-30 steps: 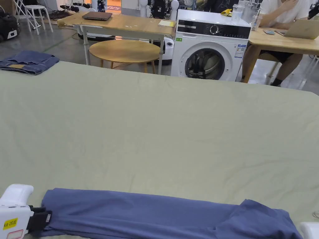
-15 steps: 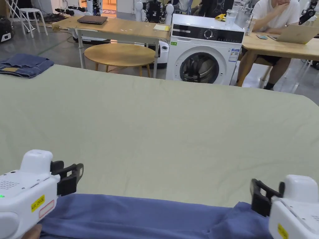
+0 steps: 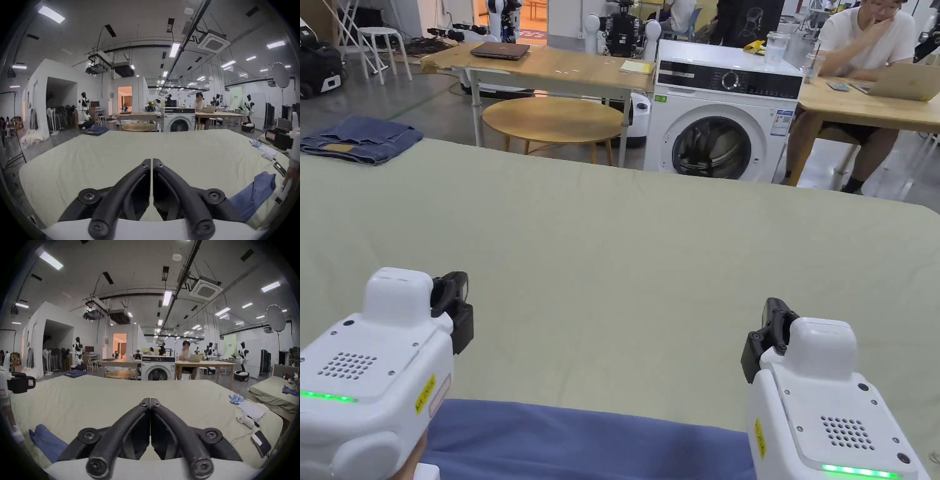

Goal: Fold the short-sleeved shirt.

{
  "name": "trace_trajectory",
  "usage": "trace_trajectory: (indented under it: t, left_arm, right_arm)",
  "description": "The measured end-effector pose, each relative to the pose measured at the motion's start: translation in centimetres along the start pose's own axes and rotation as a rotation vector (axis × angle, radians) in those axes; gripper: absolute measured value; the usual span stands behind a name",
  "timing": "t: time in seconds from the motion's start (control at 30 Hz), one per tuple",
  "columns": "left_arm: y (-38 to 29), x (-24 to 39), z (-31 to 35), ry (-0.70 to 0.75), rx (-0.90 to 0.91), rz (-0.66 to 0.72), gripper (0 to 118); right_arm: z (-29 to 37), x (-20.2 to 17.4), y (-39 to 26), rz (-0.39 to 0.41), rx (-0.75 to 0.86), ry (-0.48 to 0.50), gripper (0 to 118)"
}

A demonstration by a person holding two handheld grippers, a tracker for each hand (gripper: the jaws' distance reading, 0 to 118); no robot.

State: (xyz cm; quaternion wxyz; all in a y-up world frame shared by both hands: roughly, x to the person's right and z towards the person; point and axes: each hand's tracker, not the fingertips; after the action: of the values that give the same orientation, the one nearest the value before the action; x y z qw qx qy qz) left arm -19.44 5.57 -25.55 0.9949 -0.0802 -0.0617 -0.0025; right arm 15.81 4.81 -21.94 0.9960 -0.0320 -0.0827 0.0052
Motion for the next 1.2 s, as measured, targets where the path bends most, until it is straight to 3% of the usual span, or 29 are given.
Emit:
trace_trajectory:
  t: [0.23,0.43,0.47,0.53,0.6,0.67,0.73,0.97,1.1,1.13,1.2]
  left_arm:
    - [-0.7,-7.3,-0.2,-0.037,-0.271,0.153,0]
    - [-4.5,-14.4,-2.0,-0.205,-0.609,0.331,0]
    - [-5.4,-15.4,-2.3,-0.252,-0.639,0.384,6]
    - [-7.0,-17.4,-3.0,-0.300,-0.729,0.499,34]
    - [-8.4,-18.6,-3.3,-0.323,-0.770,0.579,39]
    - [-9.6,-19.9,-3.6,-0.350,-0.798,0.645,58]
    - [-10.6,-20.7,-3.8,-0.374,-0.831,0.709,62]
    - [-14.4,-19.7,-5.7,-0.596,-0.869,0.950,64]
    - [-15.7,-17.7,-6.6,-0.666,-0.841,0.994,63]
    - [-15.6,-17.3,-6.6,-0.680,-0.830,0.986,61]
    - [-15.2,-16.5,-6.7,-0.647,-0.830,0.950,28]
  right_arm:
    - [-0.4,-0.5,0.1,-0.005,-0.015,0.012,0]
    - [-0.9,-0.8,-0.7,0.009,-0.055,0.026,0]
    - [-0.9,-0.8,-0.8,0.010,-0.059,0.027,0]
    - [-1.1,-0.9,-1.0,0.013,-0.070,0.031,0]
    - [-1.2,-1.0,-1.3,0.014,-0.082,0.034,0]
    - [-1.3,-0.9,-1.5,0.014,-0.094,0.039,0]
    - [-1.3,-0.9,-1.8,0.019,-0.103,0.040,0]
    - [-1.6,-0.6,-2.6,0.020,-0.138,0.044,0]
    - [-1.7,-0.5,-3.0,0.014,-0.156,0.046,0]
    - [-1.8,-0.5,-3.1,0.011,-0.161,0.046,0]
    - [-1.7,-0.5,-3.2,0.006,-0.167,0.049,0]
